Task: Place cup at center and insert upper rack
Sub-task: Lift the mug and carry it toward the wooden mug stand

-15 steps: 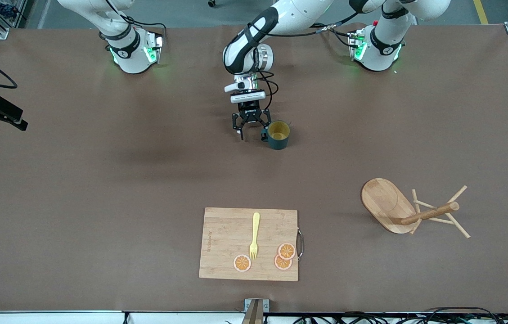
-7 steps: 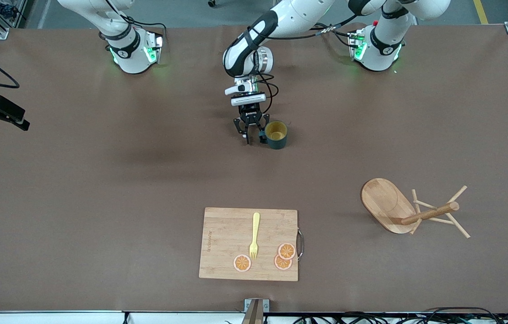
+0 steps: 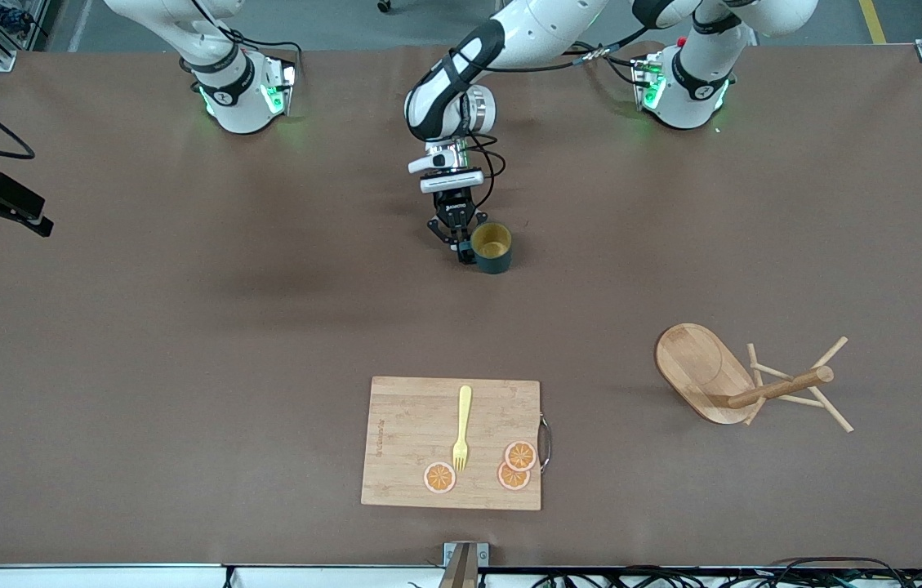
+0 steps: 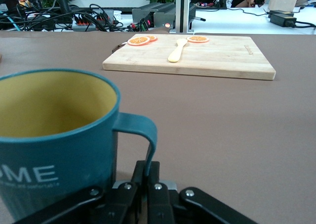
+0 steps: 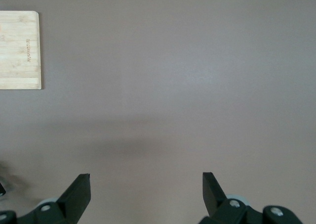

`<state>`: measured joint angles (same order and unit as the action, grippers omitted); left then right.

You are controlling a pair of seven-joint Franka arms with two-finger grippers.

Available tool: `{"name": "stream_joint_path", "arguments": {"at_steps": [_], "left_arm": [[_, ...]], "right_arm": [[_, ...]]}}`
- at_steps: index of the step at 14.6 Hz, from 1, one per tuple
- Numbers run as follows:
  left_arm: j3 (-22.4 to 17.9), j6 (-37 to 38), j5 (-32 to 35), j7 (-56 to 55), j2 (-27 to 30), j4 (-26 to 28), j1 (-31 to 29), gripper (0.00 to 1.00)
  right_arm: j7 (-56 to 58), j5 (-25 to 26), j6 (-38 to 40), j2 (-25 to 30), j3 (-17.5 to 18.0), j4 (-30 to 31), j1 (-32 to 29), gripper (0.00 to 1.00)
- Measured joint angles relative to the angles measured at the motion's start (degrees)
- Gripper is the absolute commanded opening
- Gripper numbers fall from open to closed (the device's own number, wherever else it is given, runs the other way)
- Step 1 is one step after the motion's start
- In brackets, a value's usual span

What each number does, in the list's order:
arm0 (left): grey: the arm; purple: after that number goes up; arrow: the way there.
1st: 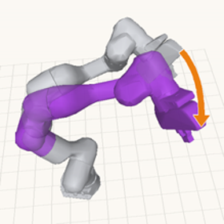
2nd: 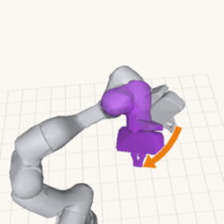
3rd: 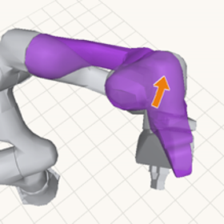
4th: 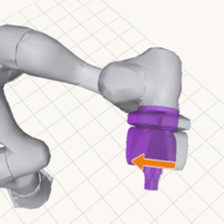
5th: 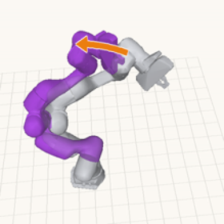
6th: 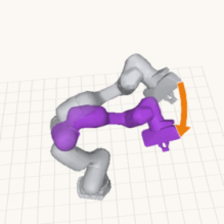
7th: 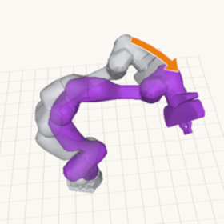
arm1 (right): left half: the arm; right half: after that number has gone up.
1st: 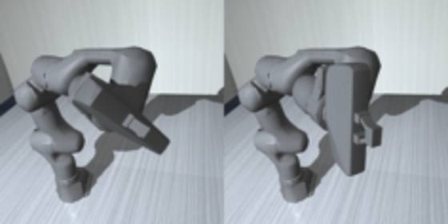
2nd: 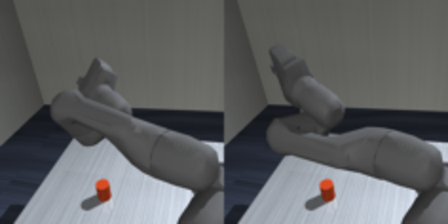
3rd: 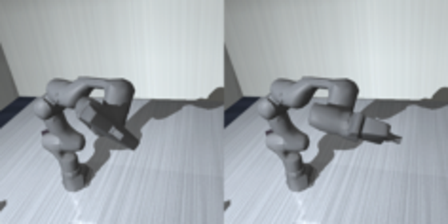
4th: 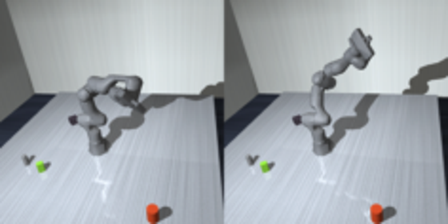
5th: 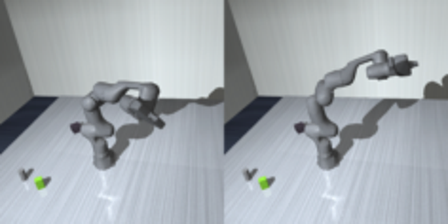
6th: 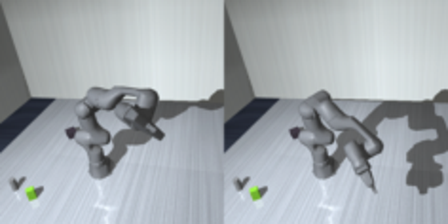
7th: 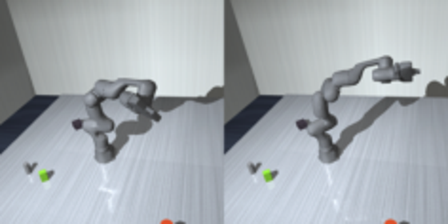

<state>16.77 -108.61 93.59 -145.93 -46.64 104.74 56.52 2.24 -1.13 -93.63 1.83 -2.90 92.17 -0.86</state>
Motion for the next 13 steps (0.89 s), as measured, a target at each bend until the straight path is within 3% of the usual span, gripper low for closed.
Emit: {"name": "stream_joint_path", "arguments": {"at_steps": [6,13], "left_arm": [[0.09,-2.39,-1.12,-0.06,1.21,-2.32,-1.14,0.0],[0.15,-9.82,-24.92,14.0,9.5,-9.74,-5.26,0.0]], "right_arm": [[0.16,0.0,-0.1,0.29,0.03,0.0,0.0,1.0],[0.19,0.0,-0.17,0.59,-0.02,0.23,0.0,1.0]]}}
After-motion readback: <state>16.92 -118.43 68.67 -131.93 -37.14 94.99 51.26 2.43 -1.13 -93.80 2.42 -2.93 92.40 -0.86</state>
